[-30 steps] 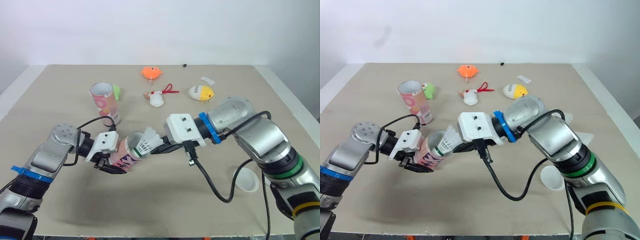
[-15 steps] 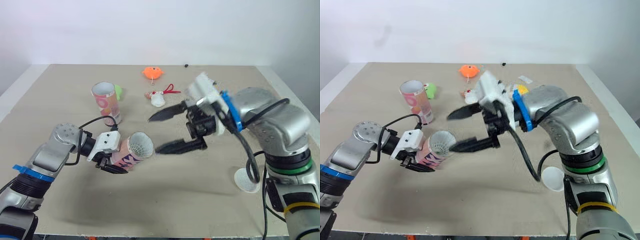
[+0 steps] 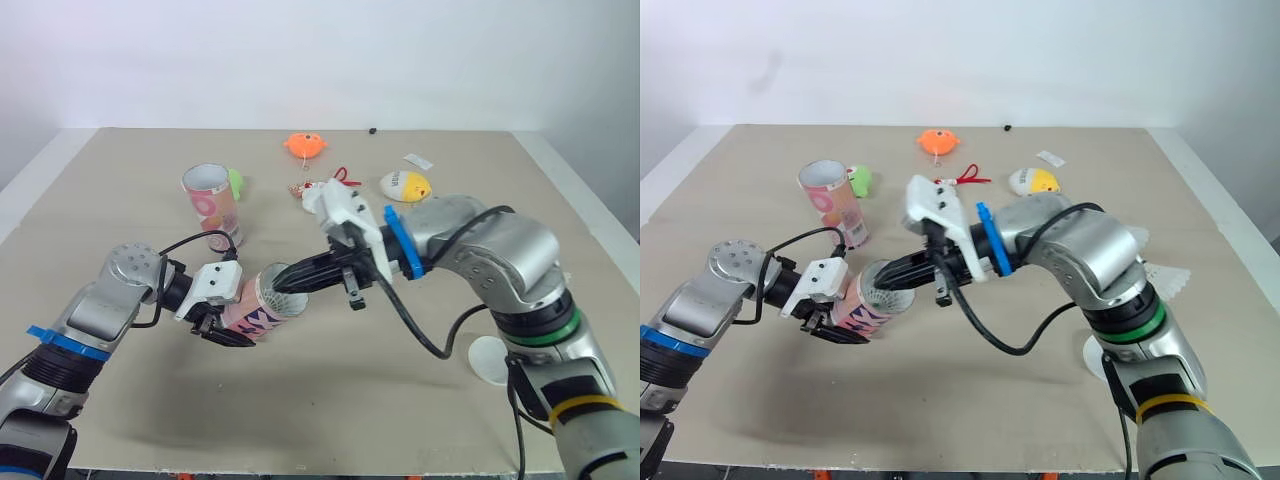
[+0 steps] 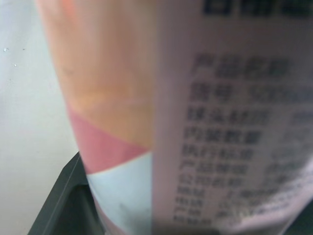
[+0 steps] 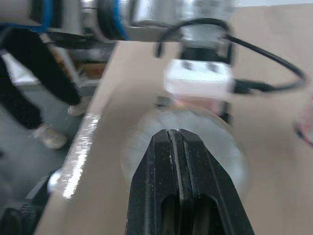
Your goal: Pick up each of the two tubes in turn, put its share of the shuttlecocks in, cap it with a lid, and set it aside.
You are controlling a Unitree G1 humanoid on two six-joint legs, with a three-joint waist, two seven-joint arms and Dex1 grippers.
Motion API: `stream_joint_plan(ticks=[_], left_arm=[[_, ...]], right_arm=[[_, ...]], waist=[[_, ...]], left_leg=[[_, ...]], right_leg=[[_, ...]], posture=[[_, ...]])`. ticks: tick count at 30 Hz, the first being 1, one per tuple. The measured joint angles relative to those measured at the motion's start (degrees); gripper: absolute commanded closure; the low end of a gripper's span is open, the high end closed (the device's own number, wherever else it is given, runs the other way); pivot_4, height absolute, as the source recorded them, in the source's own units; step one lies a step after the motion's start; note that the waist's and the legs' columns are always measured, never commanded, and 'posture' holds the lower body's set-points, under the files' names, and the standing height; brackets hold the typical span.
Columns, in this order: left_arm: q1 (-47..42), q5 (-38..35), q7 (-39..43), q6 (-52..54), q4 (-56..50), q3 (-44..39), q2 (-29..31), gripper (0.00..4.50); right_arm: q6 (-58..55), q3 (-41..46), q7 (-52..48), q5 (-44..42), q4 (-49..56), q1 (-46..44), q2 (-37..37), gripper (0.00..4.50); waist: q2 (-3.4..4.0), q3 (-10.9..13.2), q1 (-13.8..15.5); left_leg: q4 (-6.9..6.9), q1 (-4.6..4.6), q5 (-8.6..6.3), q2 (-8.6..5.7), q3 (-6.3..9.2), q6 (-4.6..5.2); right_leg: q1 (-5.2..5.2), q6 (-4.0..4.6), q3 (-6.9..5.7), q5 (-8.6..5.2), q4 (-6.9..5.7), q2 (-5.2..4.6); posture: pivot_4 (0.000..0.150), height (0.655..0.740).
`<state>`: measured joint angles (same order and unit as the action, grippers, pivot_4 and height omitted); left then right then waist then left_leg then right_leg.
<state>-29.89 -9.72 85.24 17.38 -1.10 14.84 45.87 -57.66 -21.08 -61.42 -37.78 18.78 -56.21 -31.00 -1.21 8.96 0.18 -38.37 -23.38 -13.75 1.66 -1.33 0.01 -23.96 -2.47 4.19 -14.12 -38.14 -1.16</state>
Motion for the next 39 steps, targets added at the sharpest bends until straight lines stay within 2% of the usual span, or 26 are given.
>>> stream_joint_plan(ticks=[7,12,20,27,30,33,39], left_arm=[[0.5,-0.5,0.6,0.4,2.0,-0.9,0.3,1.51],[0.6,0.5,-0.3,0.6,-0.2,-1.0,0.3,1.51],[3.5,-0.2,-1.7,3.2,-1.9,-3.0,1.1,1.51],[4.2,-0.2,-2.1,4.1,-2.2,-3.8,2.1,1.51],[4.1,0.1,-2.0,3.8,-2.5,-3.6,2.1,1.51],[3.5,0.3,-1.9,3.2,-3.1,-3.1,1.1,1.51],[2.7,0.2,-1.3,2.5,-3.1,-2.2,0.2,1.51]], right_arm=[[-1.3,-5.7,-4.1,3.5,-10.6,-8.9,4.2,4.44],[-1.2,-17.5,-5.0,11.5,-17.6,-12.0,7.3,4.44],[0.9,-19.0,-8.6,16.3,-27.0,-16.0,13.7,4.44],[-1.1,-17.2,-8.5,18.1,-31.5,-16.6,17.5,4.44],[-2.0,-16.8,-9.5,17.7,-29.9,-15.8,16.4,4.44],[-3.5,-14.4,-12.8,14.7,-25.6,-14.6,11.3,4.44],[-6.8,-5.2,-18.3,7.6,-18.6,-12.9,0.4,4.44]], waist=[[-0.01,0.0,-0.6],[0.03,0.0,-0.8],[0.03,0.0,-1.6],[0.03,0.0,-2.1],[0.07,0.0,-1.9],[0.09,0.0,-1.3],[0.08,0.0,-0.9]], left_leg=[[0.0,0.11,0.03,0.17,-0.06,0.05],[0.02,0.03,0.12,0.19,0.05,0.16],[0.08,0.16,0.11,0.25,-0.01,0.16],[0.08,0.35,0.15,1.0,0.02,0.21],[0.12,0.3,0.15,1.02,0.15,0.21],[0.12,0.07,0.16,0.94,0.18,0.19],[0.18,-0.18,0.11,0.09,0.15,0.13]], right_leg=[[-0.01,0.24,-0.08,0.08,-0.02,0.17],[-0.09,0.31,-0.07,0.11,-0.06,0.26],[-0.06,0.38,-0.11,0.17,-0.07,0.26],[-0.07,0.96,-0.12,0.41,-0.12,1.13],[-0.11,1.03,-0.11,0.34,-0.15,1.24],[-0.21,0.92,-0.11,0.26,-0.14,1.13],[-0.24,0.35,-0.1,0.24,-0.01,0.13]], posture=[[0.15,0.74],[0.15,0.74],[0.15,0.74],[0.15,0.74],[0.15,0.74],[0.15,0.74],[0.15,0.74]])
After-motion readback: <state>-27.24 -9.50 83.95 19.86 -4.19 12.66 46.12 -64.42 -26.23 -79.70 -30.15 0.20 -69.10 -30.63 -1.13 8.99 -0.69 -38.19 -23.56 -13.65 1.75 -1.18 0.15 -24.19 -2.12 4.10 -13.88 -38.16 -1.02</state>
